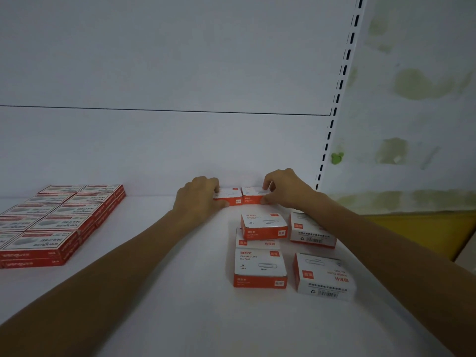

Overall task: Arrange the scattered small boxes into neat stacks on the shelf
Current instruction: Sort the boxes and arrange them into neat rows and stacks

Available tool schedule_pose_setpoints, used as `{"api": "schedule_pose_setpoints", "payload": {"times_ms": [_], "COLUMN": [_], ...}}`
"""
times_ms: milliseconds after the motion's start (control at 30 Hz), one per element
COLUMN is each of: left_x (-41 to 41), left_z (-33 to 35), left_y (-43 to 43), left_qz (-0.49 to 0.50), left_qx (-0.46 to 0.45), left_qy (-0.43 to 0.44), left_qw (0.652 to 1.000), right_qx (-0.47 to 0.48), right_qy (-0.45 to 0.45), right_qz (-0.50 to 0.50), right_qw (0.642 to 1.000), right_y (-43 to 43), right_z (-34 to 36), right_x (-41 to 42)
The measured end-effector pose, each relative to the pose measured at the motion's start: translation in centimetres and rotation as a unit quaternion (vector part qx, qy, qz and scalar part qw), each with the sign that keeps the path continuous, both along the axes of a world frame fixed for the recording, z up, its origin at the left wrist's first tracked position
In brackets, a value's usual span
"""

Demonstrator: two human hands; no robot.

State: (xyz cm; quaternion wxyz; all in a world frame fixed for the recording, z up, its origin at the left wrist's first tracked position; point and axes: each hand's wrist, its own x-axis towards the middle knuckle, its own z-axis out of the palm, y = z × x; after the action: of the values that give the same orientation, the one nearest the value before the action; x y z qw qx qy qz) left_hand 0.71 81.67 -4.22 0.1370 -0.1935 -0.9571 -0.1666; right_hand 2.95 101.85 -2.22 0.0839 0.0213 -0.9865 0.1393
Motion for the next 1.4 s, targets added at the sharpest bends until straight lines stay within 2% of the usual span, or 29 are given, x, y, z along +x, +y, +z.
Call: {"api": "schedule_pose_setpoints", "payload": {"times_ms": [167, 367, 467, 567, 733, 867, 1067, 1400], "left_x": [-0.5, 1.2, 3.5, 6.4, 10.1, 11.0, 11.6, 11.7], "left_z": [-0.1, 0.2, 1.0, 1.1, 1.0, 1.0, 0.4, -0.2], "left_y": [0.4, 0.0, -0.9, -1.9, -1.8, -1.3, -1.2, -1.3], "left_qz": [0.013, 0.023, -0.017, -0.061, -0.108, -0.137, -0.12, -0.101], "left_qx": [0.001, -0.001, 0.025, 0.065, 0.068, 0.069, 0.141, 0.203], "left_qy": [0.002, -0.014, -0.023, -0.066, -0.125, -0.153, -0.156, -0.151], "left_qw": [1.0, 1.0, 0.999, 0.994, 0.984, 0.976, 0.97, 0.962], "right_qx": [0.014, 0.019, -0.021, -0.03, -0.021, 0.003, -0.025, -0.094], "right_qy": [-0.004, -0.053, -0.042, -0.096, -0.159, -0.135, -0.102, -0.035], "right_qz": [-0.005, 0.014, 0.051, 0.106, 0.152, 0.152, 0.142, 0.167], "right_qw": [1.0, 0.998, 0.998, 0.989, 0.975, 0.979, 0.984, 0.981], "right_y": [-0.2, 0.5, 0.7, 0.1, -1.3, -1.3, -0.9, -0.5], "right_z": [0.1, 1.9, 3.6, 4.5, 4.1, 3.3, 2.5, 1.6], "right_x": [-0.4, 1.2, 3.5, 6.1, 8.5, 9.1, 9.7, 10.7]}}
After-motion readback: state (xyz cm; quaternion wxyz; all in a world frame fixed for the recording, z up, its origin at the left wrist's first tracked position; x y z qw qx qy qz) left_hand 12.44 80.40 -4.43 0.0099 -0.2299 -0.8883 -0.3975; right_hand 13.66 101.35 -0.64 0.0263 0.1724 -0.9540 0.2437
